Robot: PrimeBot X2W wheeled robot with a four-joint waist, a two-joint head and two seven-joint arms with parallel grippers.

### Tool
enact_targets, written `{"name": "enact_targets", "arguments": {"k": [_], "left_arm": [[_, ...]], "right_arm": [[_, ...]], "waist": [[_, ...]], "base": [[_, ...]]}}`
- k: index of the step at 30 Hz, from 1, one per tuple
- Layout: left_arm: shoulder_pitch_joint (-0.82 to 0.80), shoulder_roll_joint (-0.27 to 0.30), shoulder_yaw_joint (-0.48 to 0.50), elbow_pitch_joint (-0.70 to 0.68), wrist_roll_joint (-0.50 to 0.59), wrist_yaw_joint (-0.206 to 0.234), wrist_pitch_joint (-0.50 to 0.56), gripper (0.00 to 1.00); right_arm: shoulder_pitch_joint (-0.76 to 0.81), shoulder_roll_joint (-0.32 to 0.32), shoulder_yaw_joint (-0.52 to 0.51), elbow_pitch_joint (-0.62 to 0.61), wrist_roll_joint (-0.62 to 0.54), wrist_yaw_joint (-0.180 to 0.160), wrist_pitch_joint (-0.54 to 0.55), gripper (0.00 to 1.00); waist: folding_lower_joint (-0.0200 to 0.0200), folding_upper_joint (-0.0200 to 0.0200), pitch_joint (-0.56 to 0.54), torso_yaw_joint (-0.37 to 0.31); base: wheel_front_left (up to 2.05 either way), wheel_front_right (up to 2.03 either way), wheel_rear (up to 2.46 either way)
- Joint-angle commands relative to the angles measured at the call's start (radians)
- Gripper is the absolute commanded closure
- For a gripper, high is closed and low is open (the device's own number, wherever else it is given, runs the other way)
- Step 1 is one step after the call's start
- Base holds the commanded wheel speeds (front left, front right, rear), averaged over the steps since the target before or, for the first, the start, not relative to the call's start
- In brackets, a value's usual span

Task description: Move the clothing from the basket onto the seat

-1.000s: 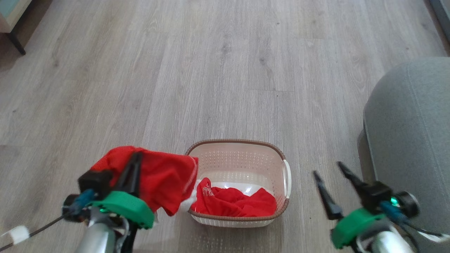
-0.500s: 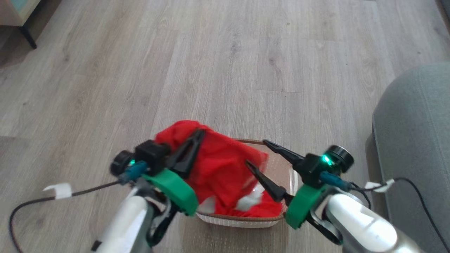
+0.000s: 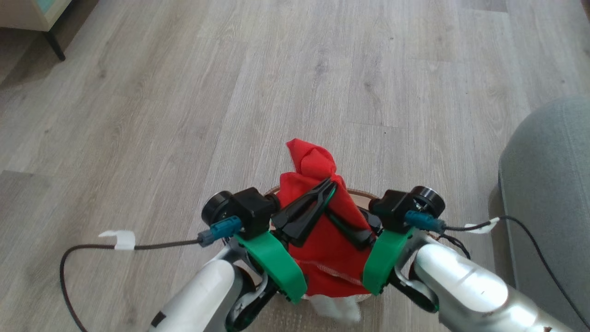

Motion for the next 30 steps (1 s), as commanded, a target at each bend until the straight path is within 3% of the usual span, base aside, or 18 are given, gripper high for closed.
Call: {"name": "enact_targets", "arguments": {"k": [1, 3, 4, 5, 6, 14, 23, 30], "left_arm": [[-0.063, 0.01, 0.035, -0.034, -0.008, -0.001, -0.009, 0.95], [-0.062, 0.021, 0.045, -0.018, -0.006, 0.004, -0.019, 0.61], [-0.059, 0.025, 0.051, -0.007, -0.007, 0.007, -0.026, 0.3], [-0.059, 0.025, 0.051, -0.007, -0.007, 0.007, -0.026, 0.3], [-0.053, 0.033, 0.06, 0.018, -0.005, 0.013, -0.043, 0.0], [-0.014, 0.041, 0.078, 0.101, 0.025, 0.047, -0.11, 0.0], [0.031, -0.047, 0.053, 0.148, 0.032, 0.023, -0.138, 0.0], [0.042, -0.067, 0.026, 0.143, 0.058, 0.005, -0.138, 0.0]], "right_arm": [[-0.027, 0.001, -0.021, -0.03, 0.019, 0.0, -0.006, 1.0], [-0.023, -0.007, -0.05, -0.041, 0.023, 0.0, -0.006, 1.0], [-0.019, -0.012, -0.066, -0.045, 0.022, 0.0, -0.006, 1.0], [-0.019, -0.012, -0.066, -0.045, 0.022, 0.0, -0.006, 1.0], [-0.01, -0.026, -0.095, -0.051, 0.018, 0.0, -0.006, 1.0], [0.008, -0.081, -0.19, -0.084, -0.019, 0.0, -0.006, 1.0], [0.04, -0.131, -0.298, -0.142, -0.05, 0.0, -0.006, 1.0], [0.093, -0.159, -0.372, -0.167, -0.06, 0.0, -0.006, 1.0]], "waist": [[0.0, -0.0001, 0.002, -0.002], [0.0, -0.0001, 0.005, -0.009], [0.0, -0.0001, 0.007, -0.015], [0.0, -0.0001, 0.007, -0.015], [0.0, -0.0001, 0.01, -0.031], [0.0, -0.0001, 0.031, -0.157], [0.0, -0.0001, 0.059, -0.361], [0.0, -0.0001, 0.066, -0.466]], "base": [[0.0, 0.0, 0.0], [0.0, 0.0, 0.0], [0.0, 0.0, 0.0], [0.0, 0.0, 0.0], [0.0, 0.0, 0.0], [0.0, 0.0, 0.0], [0.0, 0.0, 0.0], [0.0, 0.0, 0.0]]}}
